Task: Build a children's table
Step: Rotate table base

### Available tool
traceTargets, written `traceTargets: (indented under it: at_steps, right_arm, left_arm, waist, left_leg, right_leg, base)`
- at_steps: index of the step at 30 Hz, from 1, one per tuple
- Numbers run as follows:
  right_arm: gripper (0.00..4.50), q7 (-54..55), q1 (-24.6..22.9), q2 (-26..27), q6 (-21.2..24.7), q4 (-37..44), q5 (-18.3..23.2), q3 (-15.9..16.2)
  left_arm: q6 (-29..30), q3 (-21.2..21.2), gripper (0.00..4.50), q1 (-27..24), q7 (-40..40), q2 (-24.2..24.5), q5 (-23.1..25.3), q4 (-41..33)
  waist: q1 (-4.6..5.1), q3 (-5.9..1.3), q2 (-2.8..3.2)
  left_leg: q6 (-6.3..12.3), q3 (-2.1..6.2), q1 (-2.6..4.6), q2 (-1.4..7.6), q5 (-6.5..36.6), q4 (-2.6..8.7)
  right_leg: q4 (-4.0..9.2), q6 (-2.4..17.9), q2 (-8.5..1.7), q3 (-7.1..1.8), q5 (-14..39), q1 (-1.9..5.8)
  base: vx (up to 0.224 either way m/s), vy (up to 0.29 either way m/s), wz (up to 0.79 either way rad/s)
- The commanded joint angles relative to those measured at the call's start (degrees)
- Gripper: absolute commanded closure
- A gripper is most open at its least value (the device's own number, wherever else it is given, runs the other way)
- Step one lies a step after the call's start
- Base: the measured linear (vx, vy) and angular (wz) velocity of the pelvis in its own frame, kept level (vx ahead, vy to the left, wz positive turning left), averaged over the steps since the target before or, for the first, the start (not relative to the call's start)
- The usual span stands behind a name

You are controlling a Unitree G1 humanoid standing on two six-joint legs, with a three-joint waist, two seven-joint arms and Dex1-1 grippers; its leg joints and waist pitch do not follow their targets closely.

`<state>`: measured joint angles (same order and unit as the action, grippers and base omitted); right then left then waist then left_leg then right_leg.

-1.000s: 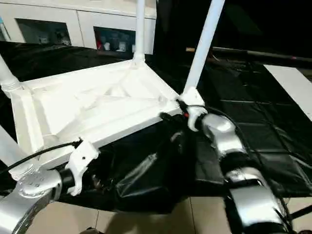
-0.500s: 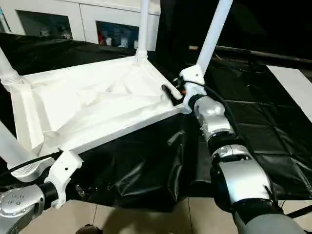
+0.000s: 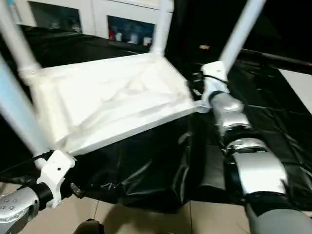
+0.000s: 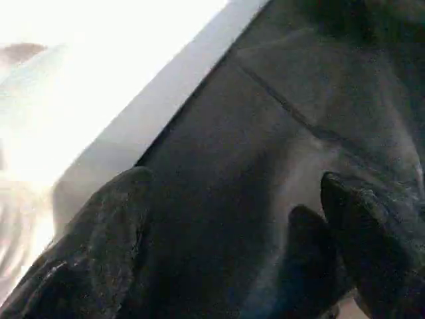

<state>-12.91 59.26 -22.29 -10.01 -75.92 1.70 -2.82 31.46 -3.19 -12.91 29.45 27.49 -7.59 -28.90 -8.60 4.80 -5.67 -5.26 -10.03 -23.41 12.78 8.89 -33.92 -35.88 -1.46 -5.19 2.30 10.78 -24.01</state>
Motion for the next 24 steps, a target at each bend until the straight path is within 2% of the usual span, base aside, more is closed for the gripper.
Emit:
traceTargets:
  at_steps: [1,4,5,8,10,11,12,13,14,15,17,18,19,20,21,23,24]
  right_arm:
    - [0.02,4.08,2.08,-5.13,0.65,-0.74,0.12,-2.76]
    - [0.02,5.34,2.00,-7.07,0.75,-1.13,-0.25,-2.92]
    - [0.02,5.57,1.96,-7.41,0.71,-1.21,-0.47,-2.89]
    - [0.02,4.87,1.59,-8.02,0.43,-1.40,-0.89,-3.16]
    - [0.02,2.03,1.30,-7.52,-0.18,-1.34,-0.69,-3.32]
    - [0.02,2.03,1.30,-7.52,-0.18,-1.34,-0.69,-3.32]
    - [0.02,-2.36,0.80,-5.91,-1.20,-1.02,-0.28,-3.09]
    - [0.02,-3.99,0.57,-5.27,-1.60,-0.87,-0.12,-2.96]
    - [0.02,-7.08,0.03,-3.93,-2.42,-0.53,0.00,-2.64]
    - [0.02,-8.25,-0.29,-3.30,-2.82,-0.37,-0.09,-2.35]
    - [0.02,-10.33,-1.21,-1.96,-3.93,0.16,-0.16,-1.66]
    - [0.02,-10.70,-1.53,-1.53,-4.13,0.34,-0.08,-1.55]
    - [0.02,-11.13,-2.70,-0.17,-4.53,0.96,0.09,-1.34]
    - [0.02,-10.86,-3.46,0.45,-4.61,1.27,0.04,-1.19]
    - [0.02,-9.98,-4.50,1.22,-4.53,1.67,-0.22,-1.05]
    - [0.02,-9.71,-5.24,1.60,-4.78,1.94,-0.43,-0.82]
    - [0.02,-9.07,-7.01,2.48,-5.13,2.41,-0.52,-1.13]
  left_arm:
    - [-1.32,2.00,0.00,0.43,-1.57,-0.18,0.11,-0.40]
    - [-3.23,2.87,0.00,0.90,-1.59,-0.44,-0.20,0.05]
    - [-3.48,3.12,0.00,0.99,-1.55,-0.49,-0.33,0.12]
    - [-5.25,5.53,0.00,0.58,0.37,-0.31,-2.79,-0.15]
    - [-6.58,7.20,0.00,-0.34,2.51,0.33,-4.89,-0.52]
    - [-6.58,7.20,0.00,-0.34,2.51,0.33,-4.89,-0.52]
    - [-6.99,9.39,0.00,-1.83,5.42,1.23,-7.90,-0.98]
    - [-7.18,10.22,0.00,-2.41,6.49,1.63,-8.89,-1.07]
    - [-7.13,12.20,0.00,-3.67,8.70,2.37,-11.36,-1.19]
    - [-6.57,13.48,0.00,-4.29,9.68,2.53,-13.01,-1.18]
    - [-5.89,16.45,0.00,-5.79,12.09,3.25,-15.99,-1.14]
    - [-5.59,17.69,0.00,-6.25,12.89,3.41,-17.19,-1.06]
    - [-4.76,22.17,0.00,-7.66,15.43,3.96,-21.10,-0.52]
    - [-4.32,24.90,0.00,-8.30,16.68,4.22,-23.27,-0.11]
    - [-3.63,28.42,0.00,-9.07,18.12,4.81,-26.41,0.19]
    - [-3.86,30.19,0.00,-8.98,18.52,5.03,-27.49,0.66]
    - [-5.37,33.40,0.00,-7.53,18.65,5.67,-29.53,2.69]
  waist:
    - [0.64,-3.26,0.80]
    - [0.51,-3.40,0.85]
    - [0.54,-3.38,0.69]
    - [0.79,-3.45,0.44]
    - [1.11,-3.56,0.31]
    - [1.61,-3.55,0.23]
    - [2.00,-3.78,0.31]
    - [2.29,-3.88,0.19]
    - [2.85,-3.69,0.24]
    - [3.31,-3.93,0.42]
    - [3.44,-4.27,0.38]
    - [3.40,-4.10,0.65]
    - [3.39,-4.39,0.46]
    - [3.39,-4.44,0.39]
    - [3.37,-4.50,0.53]
    - [3.45,-4.52,0.63]
    - [3.16,-4.42,0.49]
  left_leg:
    - [-1.29,-0.98,2.07,-0.14,15.87,3.94]
    - [-1.45,-0.88,1.79,-0.23,15.29,3.87]
    - [-1.46,-0.89,1.66,-0.27,15.08,3.84]
    - [-1.73,-0.85,1.30,-0.50,14.91,3.75]
    - [-1.53,-0.82,1.23,-0.51,15.72,3.69]
    - [-1.42,-0.69,0.89,-0.52,16.36,3.83]
    - [-1.12,-0.69,1.15,-0.41,17.06,3.71]
    - [-0.87,-0.70,1.04,-0.41,17.39,3.61]
    - [-0.78,-0.48,0.47,-0.42,17.95,3.92]
    - [-0.86,-0.33,0.67,-0.24,17.65,3.97]
    - [-0.46,-0.50,1.18,-0.15,16.59,3.68]
    - [0.13,-0.68,1.40,-0.04,15.64,3.71]
    - [0.29,-0.80,1.56,-0.04,15.18,3.54]
    - [0.45,-0.88,1.56,-0.01,14.70,3.60]
    - [0.28,-0.88,1.71,0.00,14.65,3.66]
    - [0.06,-0.90,1.79,-0.04,14.71,3.67]
    - [0.05,-1.11,2.30,-0.01,16.62,3.58]
  right_leg:
    - [3.85,8.26,-0.86,-1.25,10.68,1.39]
    - [3.63,8.16,-0.80,-1.14,9.79,1.73]
    - [3.63,7.95,-0.79,-1.11,9.74,1.76]
    - [3.67,7.64,-0.86,-1.03,10.32,2.10]
    - [3.73,7.40,-0.92,-1.02,11.58,2.06]
    - [3.74,7.29,-0.96,-0.96,12.83,2.18]
    - [3.79,7.49,-0.97,-0.95,13.16,2.01]
    - [3.75,7.83,-1.13,-1.00,13.45,2.04]
    - [3.77,7.91,-1.21,-0.92,14.91,2.23]
    - [3.66,8.38,-1.19,-0.89,14.24,2.19]
    - [3.49,9.41,-0.99,-0.95,11.72,2.05]
    - [3.32,10.71,-0.75,-1.04,9.17,1.94]
    - [3.16,11.15,-0.73,-1.08,8.31,2.04]
    - [3.02,11.79,-0.76,-1.11,7.81,2.07]
    - [3.05,11.89,-0.62,-1.11,7.43,2.10]
    - [2.89,12.15,-0.50,-1.17,6.57,2.09]
    - [3.13,11.98,-0.41,-1.26,7.60,1.72]
  base:
    - [0.000,0.000,0.00]
    - [0.000,0.000,0.00]
    - [0.000,0.000,0.00]
    - [0.000,0.000,0.00]
    - [0.000,0.000,0.00]
    - [0.000,0.000,0.00]
    - [0.000,0.000,0.00]
    - [0.000,0.000,0.00]
    - [0.000,0.000,0.00]
    - [0.000,0.000,0.00]
    - [0.000,0.000,0.00]
    - [0.000,0.000,0.00]
    - [0.000,0.000,0.00]
    - [0.000,0.000,0.00]
    - [0.000,0.000,0.00]
    - [0.000,0.000,0.00]
    - [0.000,0.000,0.00]
